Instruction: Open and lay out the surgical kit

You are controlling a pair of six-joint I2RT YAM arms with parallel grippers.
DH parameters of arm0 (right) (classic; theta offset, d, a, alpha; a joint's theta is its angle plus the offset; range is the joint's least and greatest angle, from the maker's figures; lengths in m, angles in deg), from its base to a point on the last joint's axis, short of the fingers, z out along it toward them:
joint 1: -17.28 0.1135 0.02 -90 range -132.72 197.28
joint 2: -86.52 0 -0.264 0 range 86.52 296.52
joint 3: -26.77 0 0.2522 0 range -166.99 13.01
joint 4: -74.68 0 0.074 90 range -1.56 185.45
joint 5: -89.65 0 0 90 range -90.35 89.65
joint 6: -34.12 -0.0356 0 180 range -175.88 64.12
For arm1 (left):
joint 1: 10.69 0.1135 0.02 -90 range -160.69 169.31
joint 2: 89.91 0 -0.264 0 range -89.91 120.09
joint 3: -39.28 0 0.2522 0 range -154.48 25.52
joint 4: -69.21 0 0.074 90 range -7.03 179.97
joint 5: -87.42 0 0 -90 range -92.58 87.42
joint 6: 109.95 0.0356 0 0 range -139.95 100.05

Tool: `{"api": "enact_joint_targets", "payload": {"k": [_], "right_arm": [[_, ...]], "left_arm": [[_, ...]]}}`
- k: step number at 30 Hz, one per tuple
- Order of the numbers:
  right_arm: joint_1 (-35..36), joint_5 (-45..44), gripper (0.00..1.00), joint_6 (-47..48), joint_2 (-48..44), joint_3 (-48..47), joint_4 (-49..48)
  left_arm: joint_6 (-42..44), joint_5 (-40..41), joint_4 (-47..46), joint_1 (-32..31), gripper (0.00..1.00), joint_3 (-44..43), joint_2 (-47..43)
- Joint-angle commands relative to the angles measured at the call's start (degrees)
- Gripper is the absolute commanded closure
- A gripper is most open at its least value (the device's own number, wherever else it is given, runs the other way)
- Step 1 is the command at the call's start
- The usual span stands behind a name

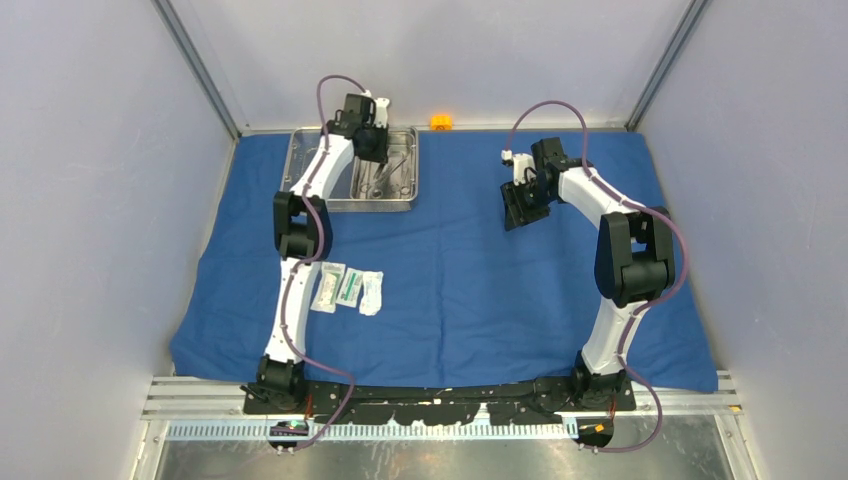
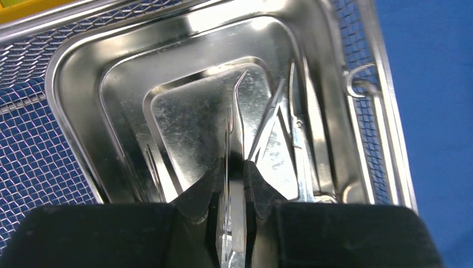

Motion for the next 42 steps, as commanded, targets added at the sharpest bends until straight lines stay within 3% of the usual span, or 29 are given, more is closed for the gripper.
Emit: {"api": "enact_joint_targets", "payload": {"k": [1, 16, 35, 42], "right_arm": [[0.1, 0.8, 0.5, 0.7, 0.4, -2.5, 0.2], [0.1, 0.7, 0.5, 0.9, 0.5, -2.7, 0.6], [0.1, 1.0, 0.5, 1.2, 1.5, -3.0, 1.2], [0.1, 1.2, 0.5, 1.1, 1.9, -3.2, 1.3]], "left_arm": [[-1.0, -4.0, -0.3, -0.1, 1.0, 1.4, -7.0], [5.0, -1.4, 1.2, -3.7, 0.98, 7.0, -5.8], [7.9, 0.3, 3.3, -4.1, 0.7, 9.8, -7.6], [9.7, 2.4, 2.7, -4.2, 0.67, 13.0, -8.8]]}}
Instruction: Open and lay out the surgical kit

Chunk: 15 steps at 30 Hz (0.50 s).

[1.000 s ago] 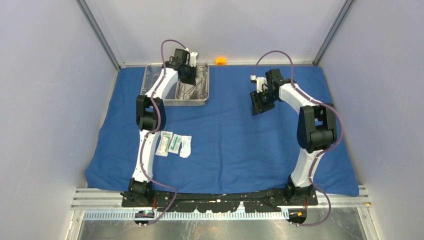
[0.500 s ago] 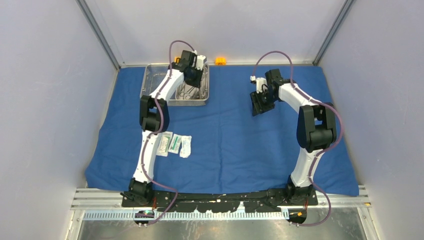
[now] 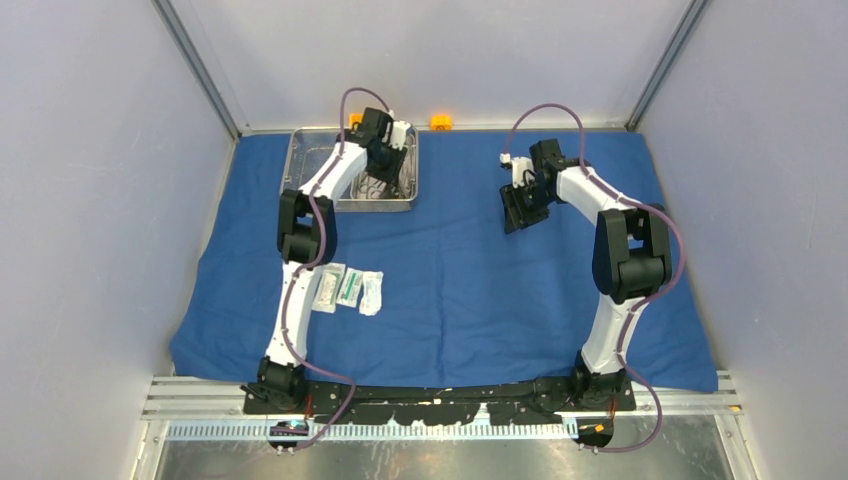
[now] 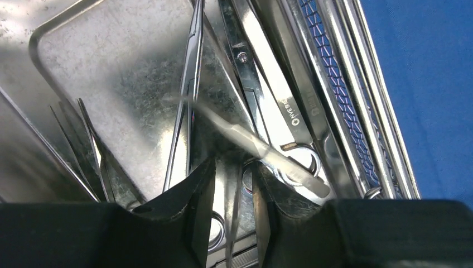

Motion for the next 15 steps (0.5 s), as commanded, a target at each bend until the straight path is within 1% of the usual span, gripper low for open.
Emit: {"api": "enact_joint_targets", "payload": {"k": [1, 7, 10, 12, 15], "right_arm": [[0.1, 1.2, 0.5, 0.4, 0.3, -2.5, 0.0], [0.1, 1.6, 0.5, 0.2, 0.6, -2.7, 0.1], [0.1, 1.7, 0.5, 0.2, 0.8, -2.9, 0.2], [0.1, 1.7, 0.5, 0.1, 0.8, -3.0, 0.2], [0.1, 1.8, 0.5, 0.0, 0.9, -3.1, 0.3]], "left_arm": [[2.1, 2.3, 0.4, 0.2, 0.67, 1.2, -2.9], [2.7, 3.3, 1.2, 0.1, 0.67, 1.2, -1.6], [3.2, 3.6, 1.5, 0.2, 0.71, 1.1, -1.0], [3.6, 3.6, 1.8, 0.2, 0.8, 0.7, -0.6], [4.0, 2.9, 2.6, 0.1, 0.97, -1.0, -0.5]]}}
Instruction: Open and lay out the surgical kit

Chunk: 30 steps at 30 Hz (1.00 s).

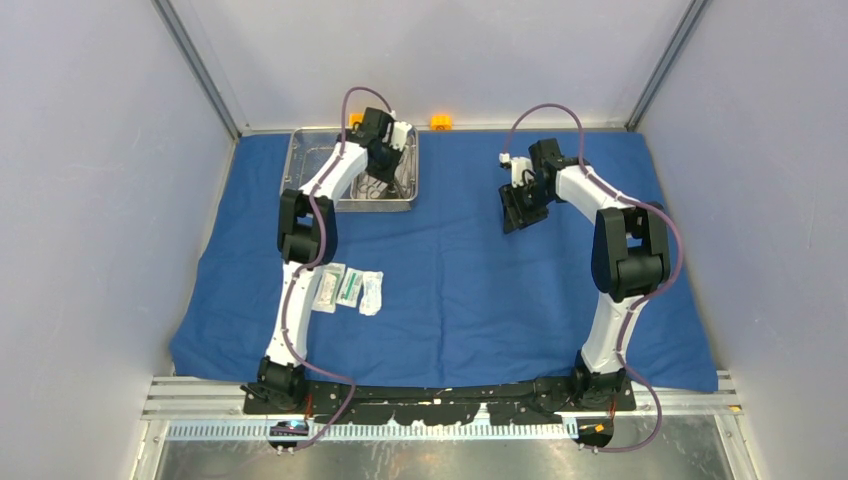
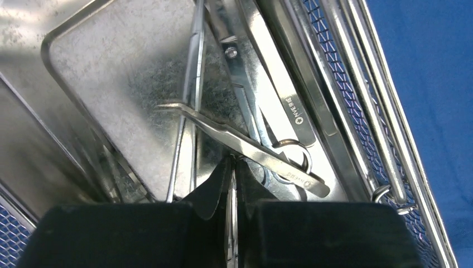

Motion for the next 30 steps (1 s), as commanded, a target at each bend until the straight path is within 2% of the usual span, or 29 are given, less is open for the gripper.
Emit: {"api": "enact_joint_targets", "payload": {"k": [1, 12, 30], "right_arm": [[0.0, 1.1, 0.5, 0.0, 0.1, -2.6, -0.1], [0.1, 1.4, 0.5, 0.0, 0.2, -2.7, 0.1], [0.1, 2.4, 0.5, -0.6, 0.7, -3.2, 0.4]], "left_arm": [[1.7, 0.5, 2.5, 0.2, 1.0, -2.2, -0.5], [1.9, -3.1, 0.3, 0.6, 1.0, -2.2, -8.4], [-3.0, -8.3, 2.0, 0.8, 1.0, -0.7, -14.7]]}}
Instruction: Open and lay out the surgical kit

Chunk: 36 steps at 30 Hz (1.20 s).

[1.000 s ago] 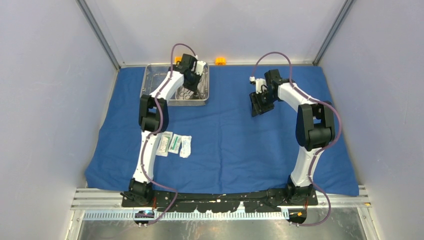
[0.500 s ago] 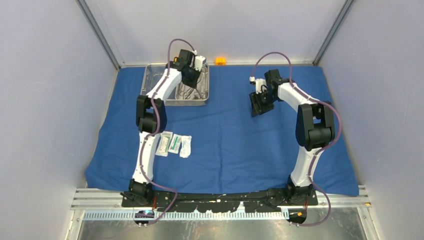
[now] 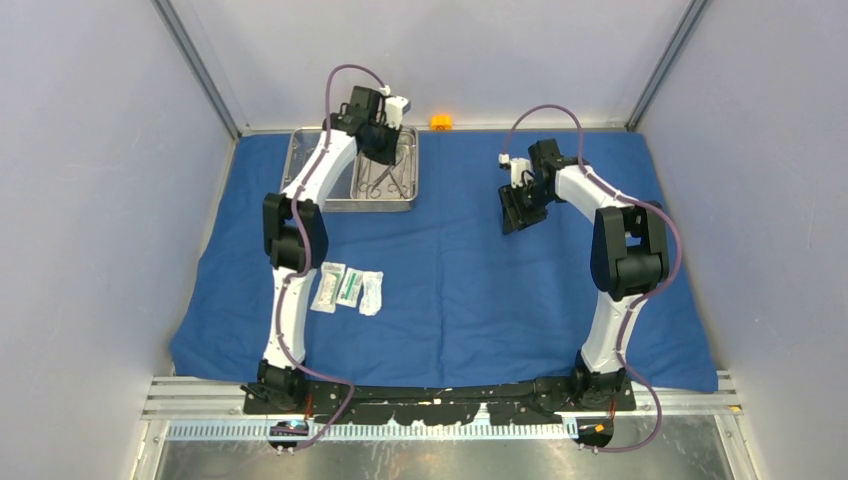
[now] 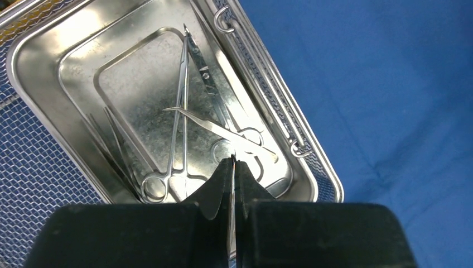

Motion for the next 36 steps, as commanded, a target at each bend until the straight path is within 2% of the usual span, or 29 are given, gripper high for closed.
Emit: {"api": "enact_joint_targets", "payload": {"k": [1, 5, 9, 14, 20, 27, 36], "right_arm": [[0.1, 1.5, 0.5, -0.6, -0.2, -2.8, -0.1], [0.1, 1.8, 0.5, -1.1, -1.9, -2.8, -0.3], [0.1, 4.2, 0.5, -3.1, -5.7, -1.4, -2.7], [0.1, 13.9, 0.5, -6.6, -12.8, 1.7, -7.7], [0.1, 25.6, 0.5, -11.6, -20.3, 5.5, -14.8], [1.1, 34.3, 0.5, -14.9, -25.6, 9.7, -19.6], [5.9, 34.7, 0.51, -15.3, -25.9, 12.5, -20.0]], "left_arm": [[-4.2, -2.7, 0.4, 0.3, 1.0, 1.3, -7.4], [-8.1, -5.2, -1.0, -0.7, 1.0, 9.6, -13.5], [-12.4, -19.1, -8.1, -1.0, 1.0, 20.9, -20.8], [-16.1, -34.7, -22.3, -1.0, 1.0, 34.2, -29.4], [-19.8, -53.8, -33.5, -1.4, 1.0, 43.3, -33.6], [-21.5, -62.1, -46.3, -3.8, 1.0, 54.1, -39.6], [-43.9, -65.5, -79.6, -5.8, 1.0, 63.0, -39.9]]}}
